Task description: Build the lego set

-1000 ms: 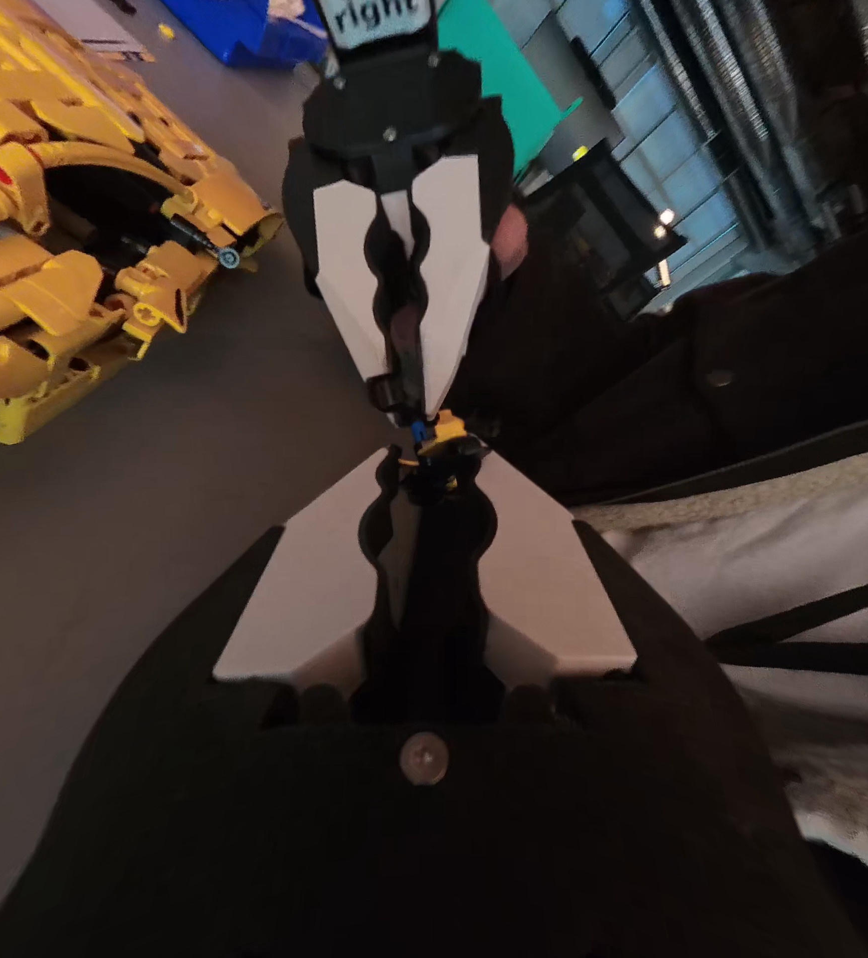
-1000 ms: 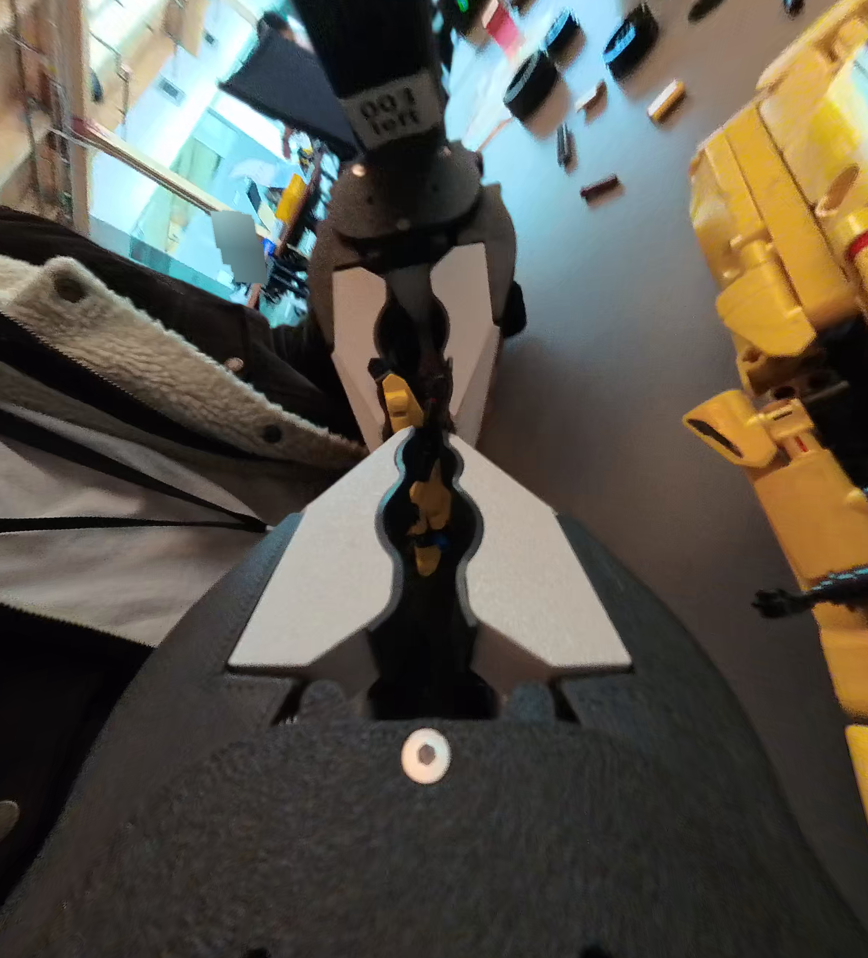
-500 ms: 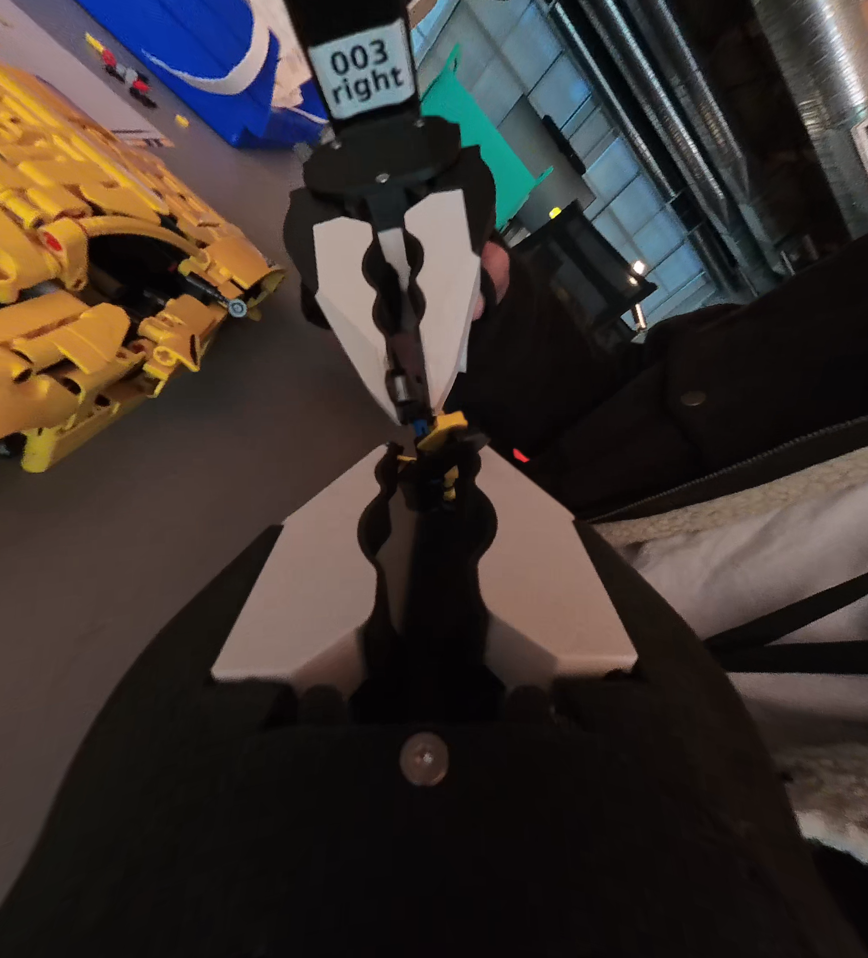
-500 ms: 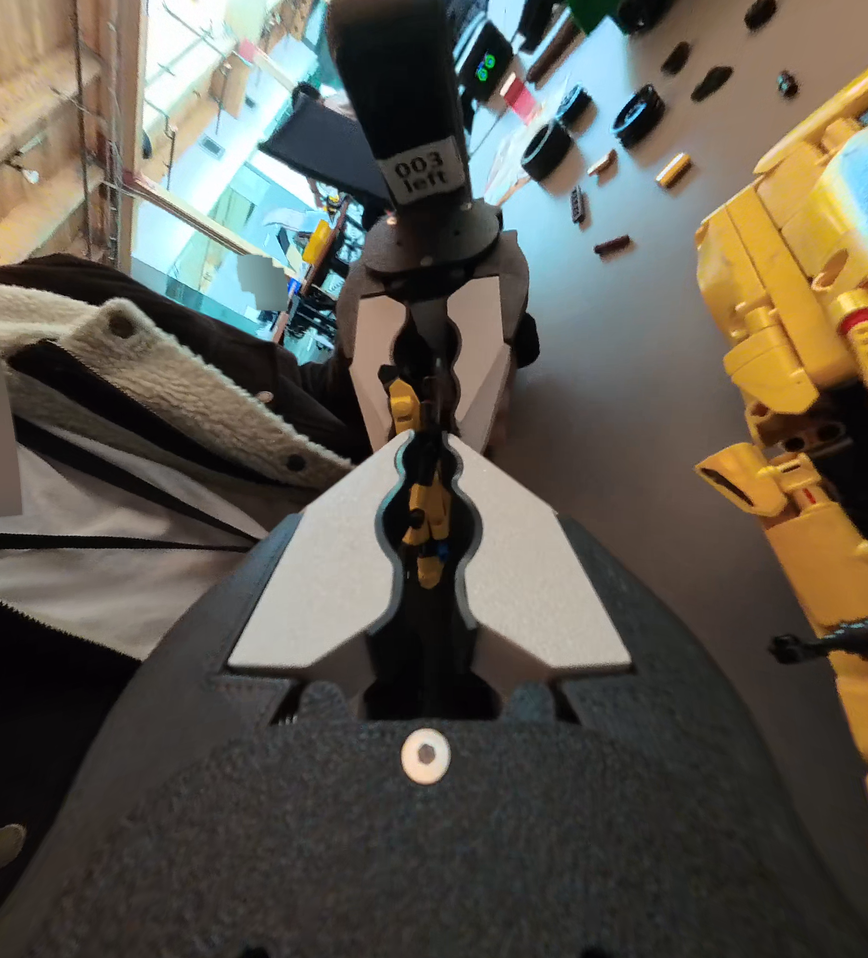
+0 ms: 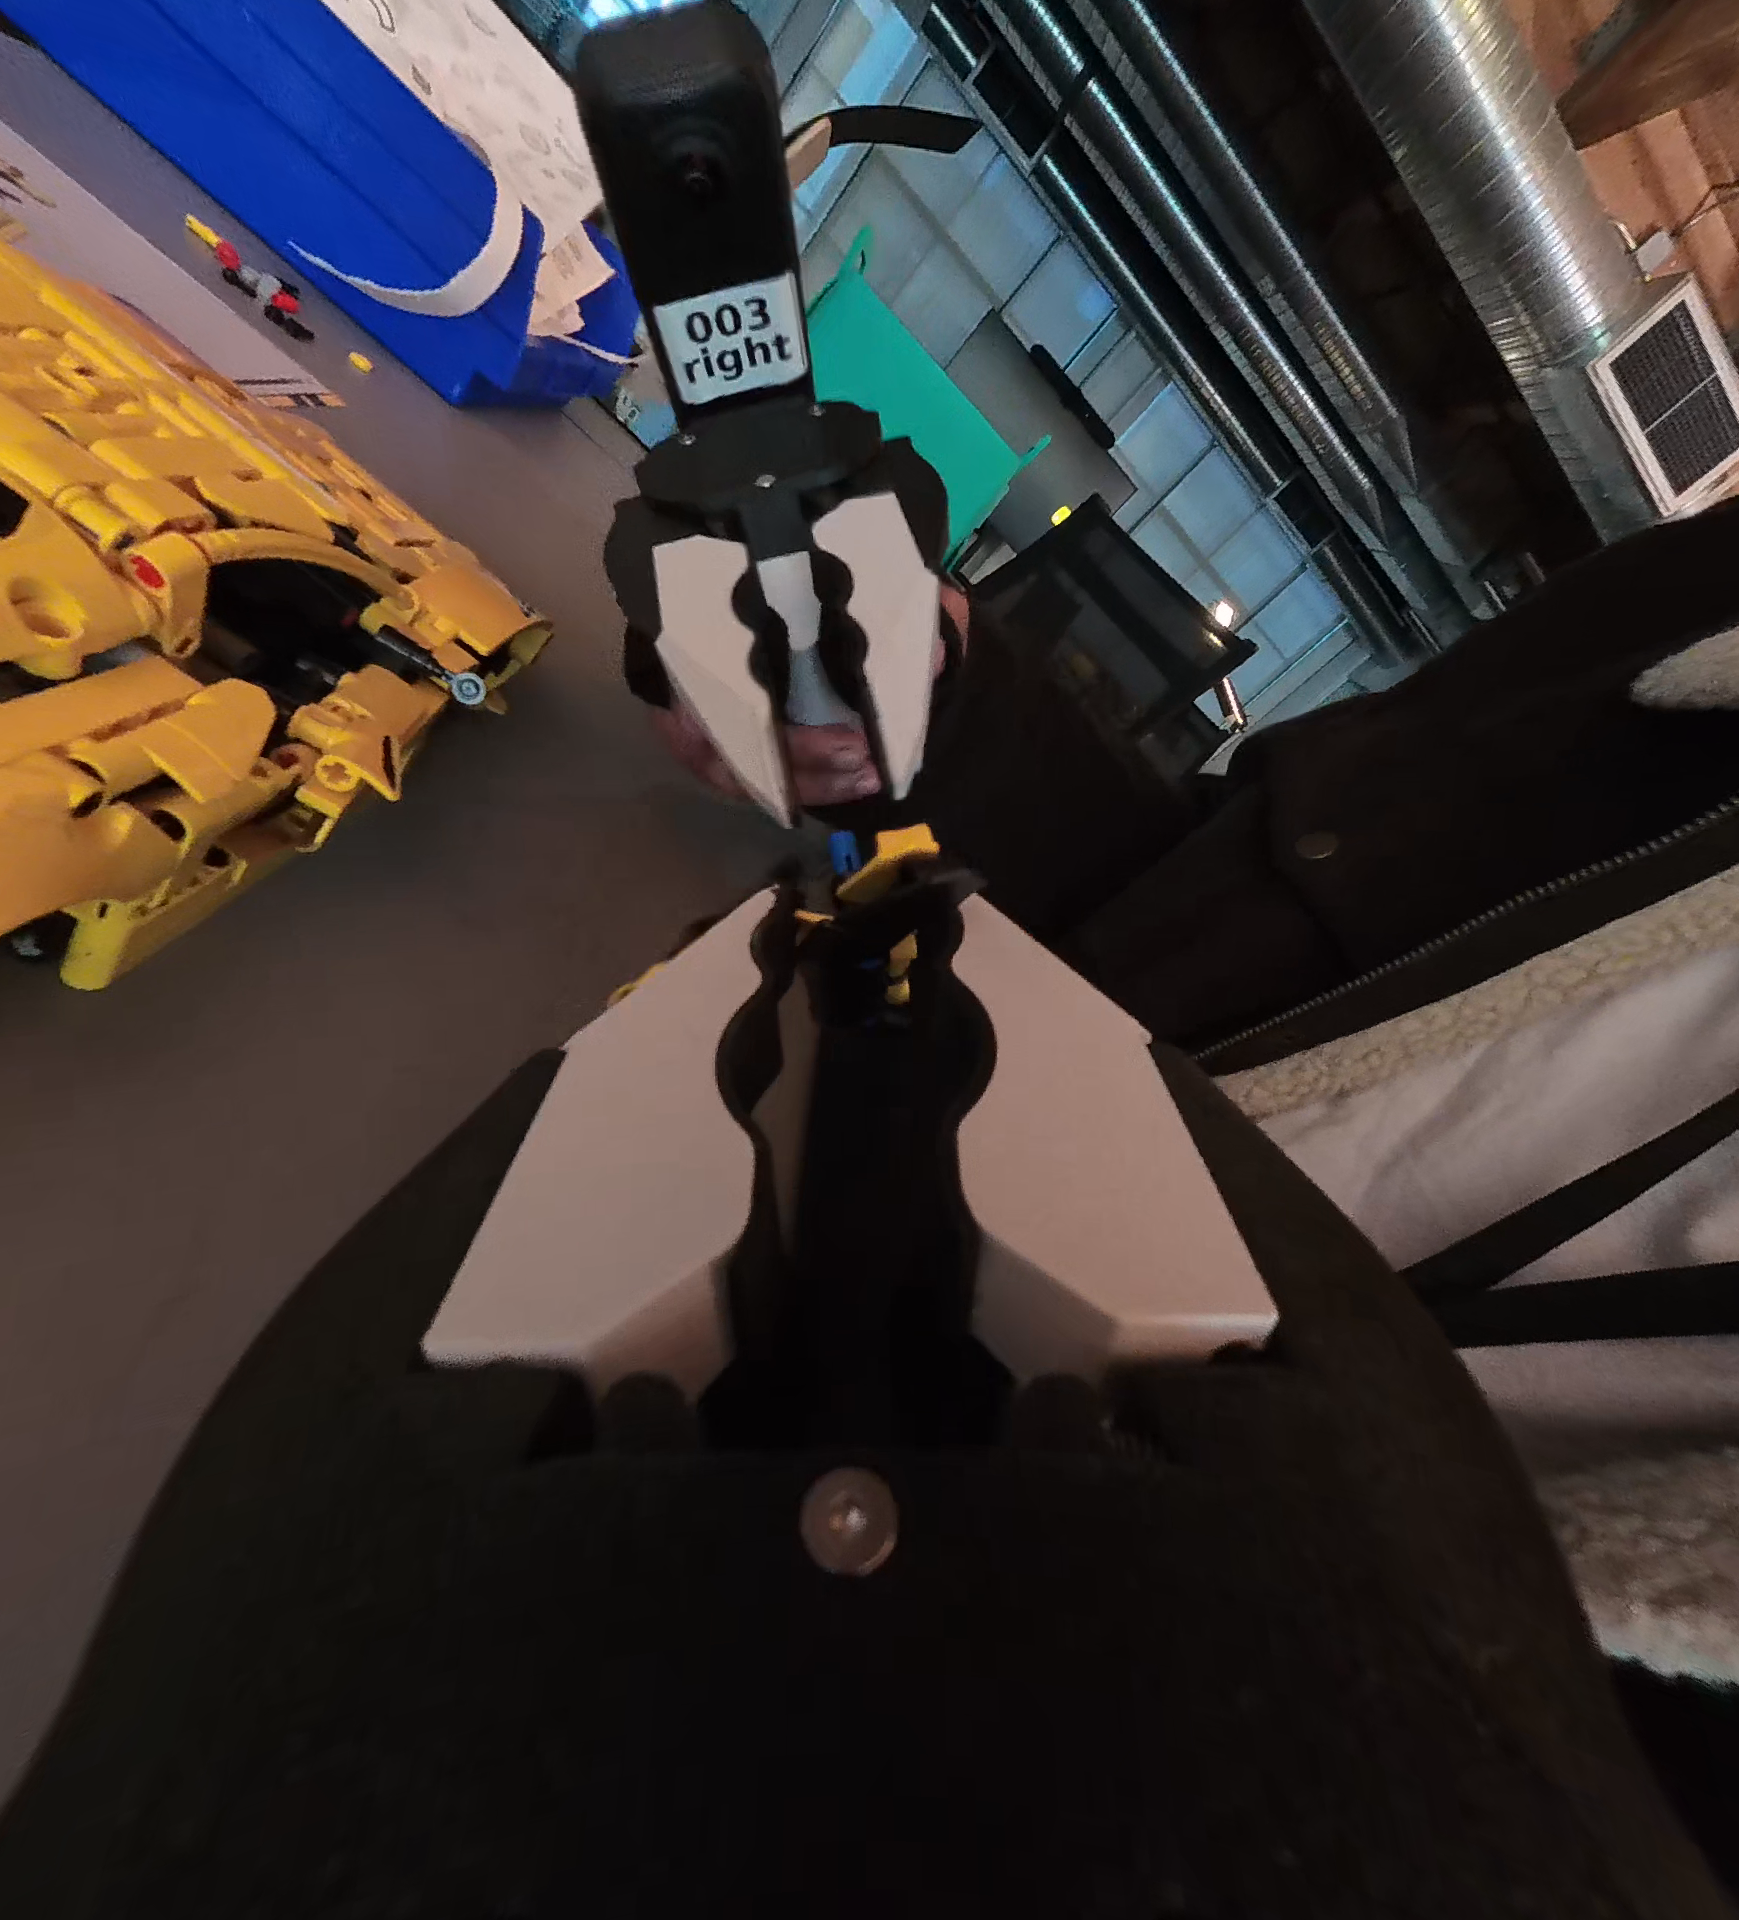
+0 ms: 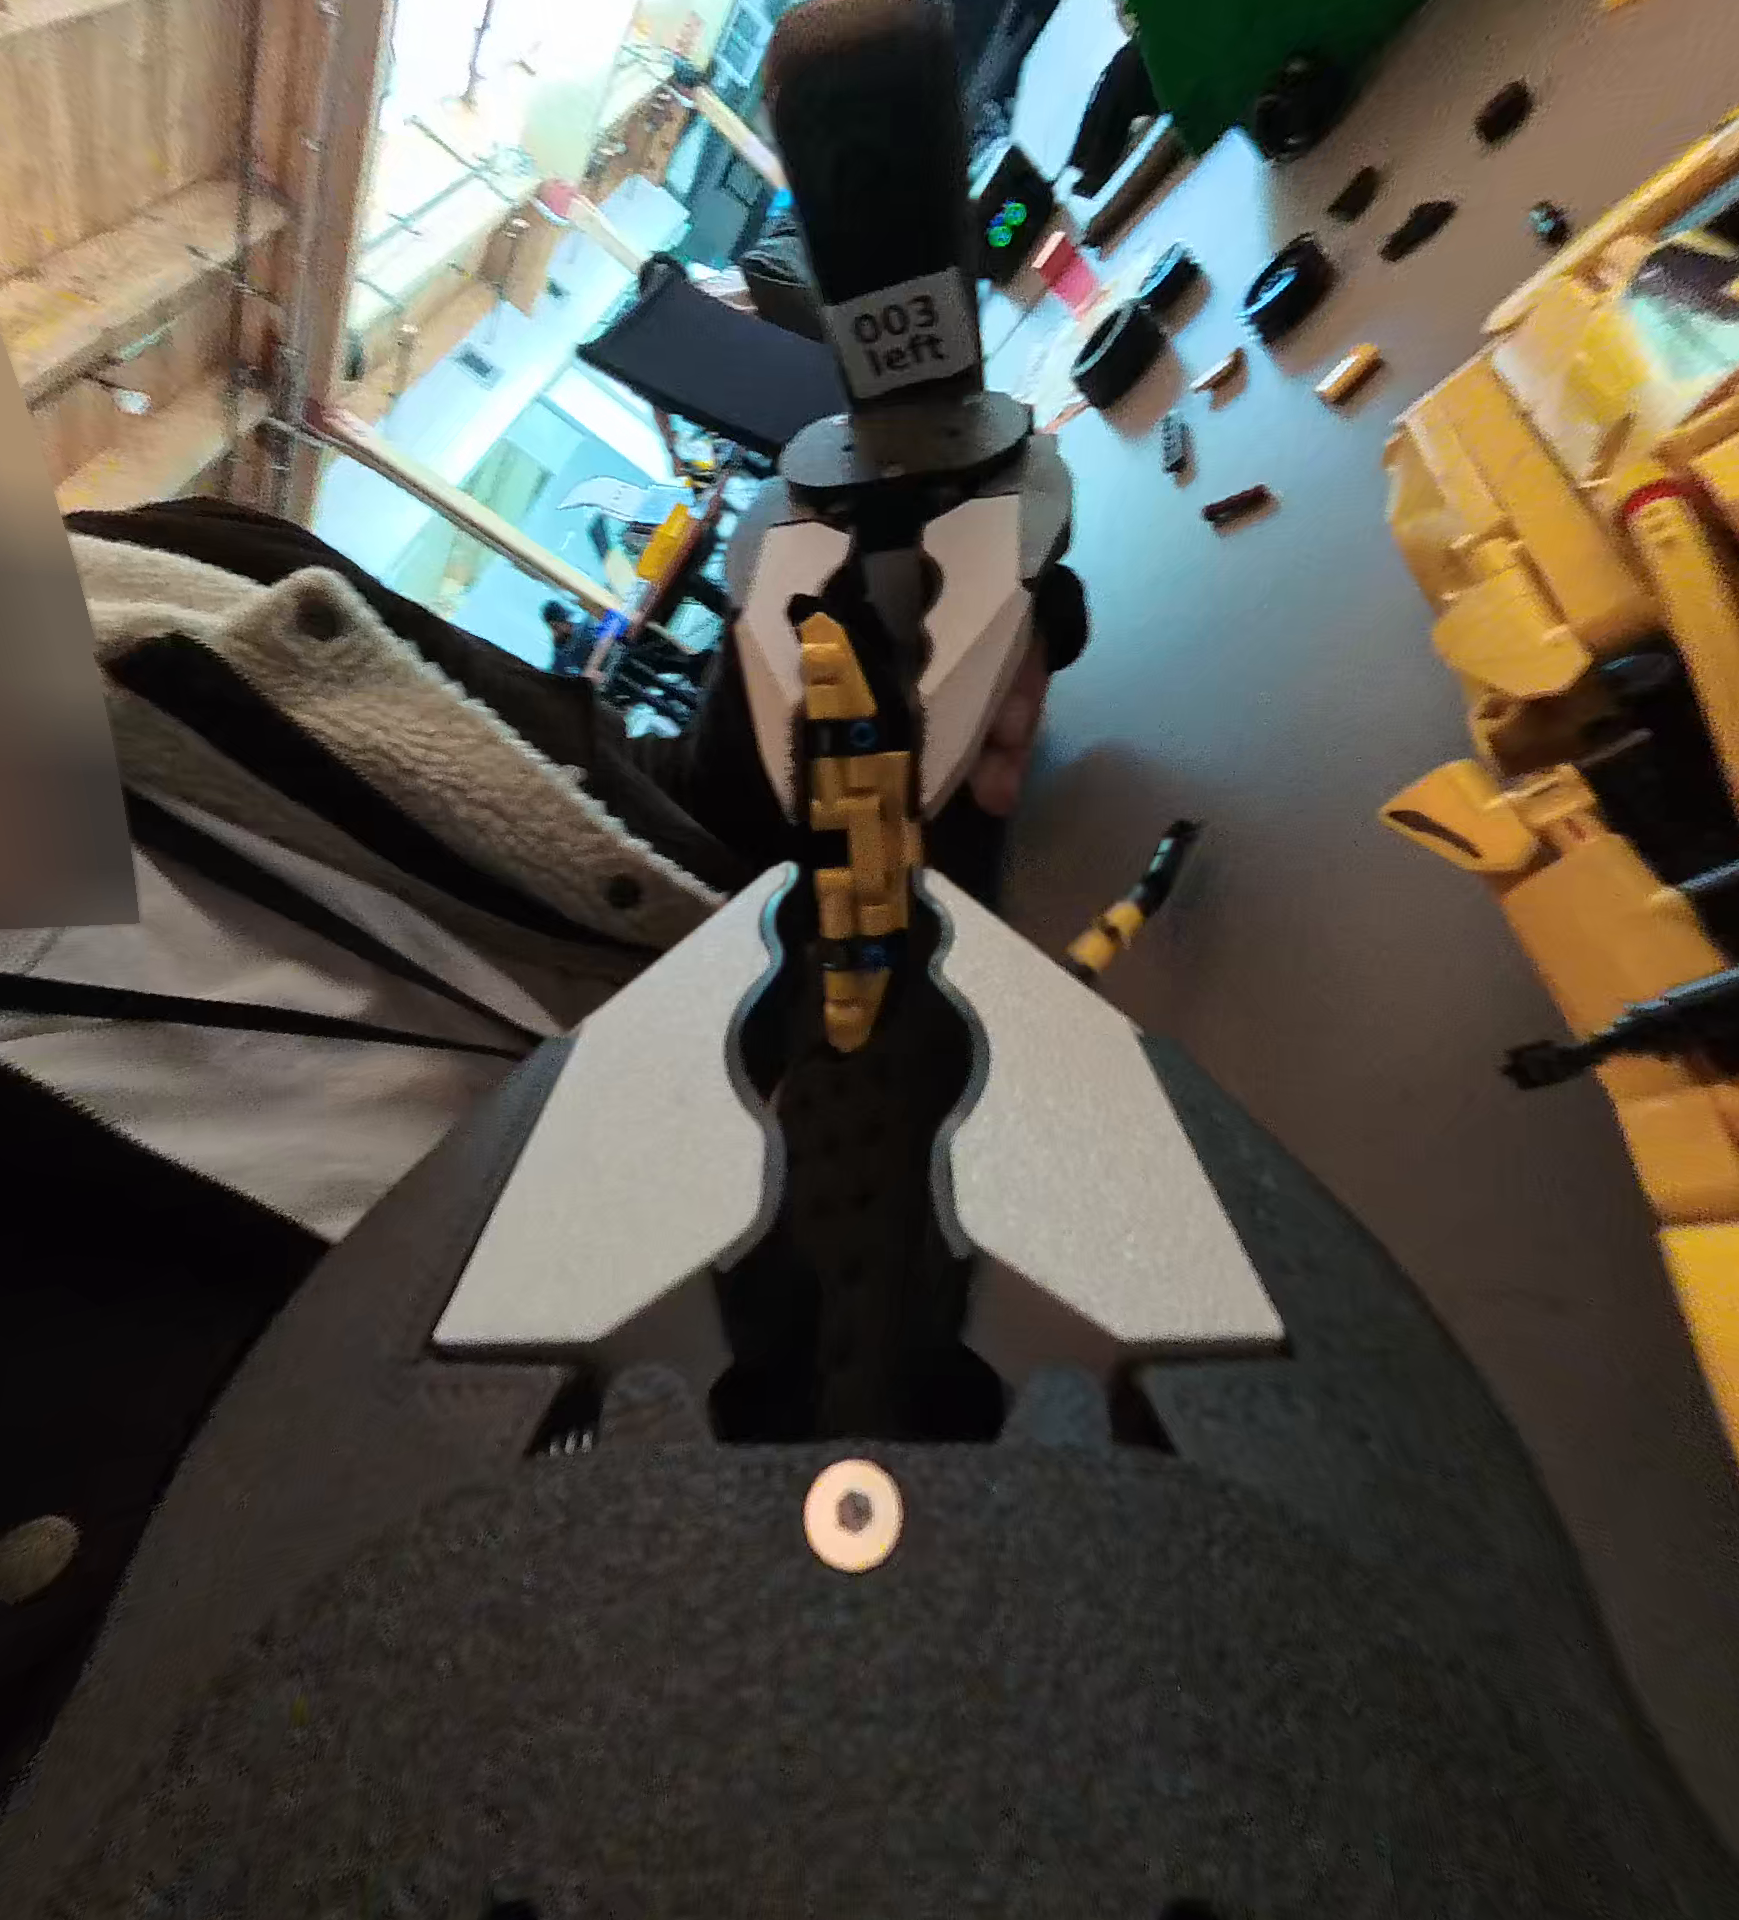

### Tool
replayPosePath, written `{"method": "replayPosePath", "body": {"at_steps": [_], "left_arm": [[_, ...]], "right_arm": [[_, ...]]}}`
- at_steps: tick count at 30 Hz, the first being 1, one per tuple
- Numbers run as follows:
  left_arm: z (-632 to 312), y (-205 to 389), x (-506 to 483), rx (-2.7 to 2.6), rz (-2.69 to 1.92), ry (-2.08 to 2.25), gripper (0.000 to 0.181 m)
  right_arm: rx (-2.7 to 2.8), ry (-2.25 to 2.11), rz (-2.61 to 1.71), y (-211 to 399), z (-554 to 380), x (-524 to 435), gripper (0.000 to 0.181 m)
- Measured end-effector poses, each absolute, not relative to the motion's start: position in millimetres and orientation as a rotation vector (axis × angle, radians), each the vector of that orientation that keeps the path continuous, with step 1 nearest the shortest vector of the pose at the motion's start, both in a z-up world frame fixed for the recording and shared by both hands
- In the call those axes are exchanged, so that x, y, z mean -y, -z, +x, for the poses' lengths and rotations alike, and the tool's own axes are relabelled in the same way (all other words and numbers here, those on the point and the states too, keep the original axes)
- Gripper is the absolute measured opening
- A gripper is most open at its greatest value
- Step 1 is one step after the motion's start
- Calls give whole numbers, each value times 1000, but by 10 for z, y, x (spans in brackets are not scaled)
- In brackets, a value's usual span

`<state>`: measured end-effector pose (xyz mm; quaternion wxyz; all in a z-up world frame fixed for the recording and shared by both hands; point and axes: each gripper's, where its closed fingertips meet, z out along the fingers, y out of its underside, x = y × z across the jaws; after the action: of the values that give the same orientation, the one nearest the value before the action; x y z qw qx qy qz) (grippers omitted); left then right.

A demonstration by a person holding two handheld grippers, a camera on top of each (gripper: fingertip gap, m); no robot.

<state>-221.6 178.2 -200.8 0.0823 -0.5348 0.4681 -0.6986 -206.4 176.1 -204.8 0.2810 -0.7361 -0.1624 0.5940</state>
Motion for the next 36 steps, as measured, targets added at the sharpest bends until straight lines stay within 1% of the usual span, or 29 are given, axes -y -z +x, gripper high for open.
{"method": "replayPosePath", "body": {"at_steps": [4, 5, 7, 10, 12, 14, 16, 18, 20, 24, 28, 30, 33, 36], "left_arm": [[-2327, 1946, -1881, -1366, -1580, 2100, 23], [-2396, 1939, -1923, -1373, -1576, 2095, 23], [-2507, 1949, -2056, -1352, -1591, 2077, 23], [-2585, 1874, -2245, -1213, -1595, 2192, 23], [-2566, 1918, -2330, -1162, -1657, 2206, 23], [-2539, 2025, -2424, -1150, -1732, 2104, 23], [-2555, 2037, -2460, -1188, -1763, 2032, 23], [-2570, 2102, -2548, -1263, -1782, 1813, 23], [-2621, 2206, -2583, -1355, -1749, 1589, 23], [-2722, 2260, -2329, -1519, -1543, 1400, 23], [-2749, 2228, -2206, -1592, -1433, 1362, 24], [-2742, 2215, -2221, -1568, -1455, 1434, 24], [-2748, 2142, -2290, -1487, -1476, 1528, 24], [-2754, 2130, -2316, -1465, -1476, 1522, 23]], "right_arm": [[467, -1280, -2063, 2204, -1828, -1837, 20], [472, -1196, -2049, 2204, -1744, -1837, 20], [495, -1036, -2022, 2245, -1615, -1813, 26], [557, -789, -1892, 2303, -1567, -1845, 24], [523, -723, -1868, 2351, -1593, -1872, 27], [473, -683, -1963, 2451, -1572, -1873, 28], [443, -699, -2063, 2493, -1603, -1820, 22], [386, -775, -2076, 2497, -1701, -1766, 21], [363, -805, -2084, 2549, -1779, -1731, 26], [415, -627, -2035, 2516, -1731, -1774, 27], [455, -647, -2035, 2564, -1787, -1786, 32], [553, -590, -2019, 2620, -1864, -1801, 41], [736, -454, -2050, 2687, -1954, -1812, 40], [923, -330, -2210, 2859, -1959, -1772, 41]]}}
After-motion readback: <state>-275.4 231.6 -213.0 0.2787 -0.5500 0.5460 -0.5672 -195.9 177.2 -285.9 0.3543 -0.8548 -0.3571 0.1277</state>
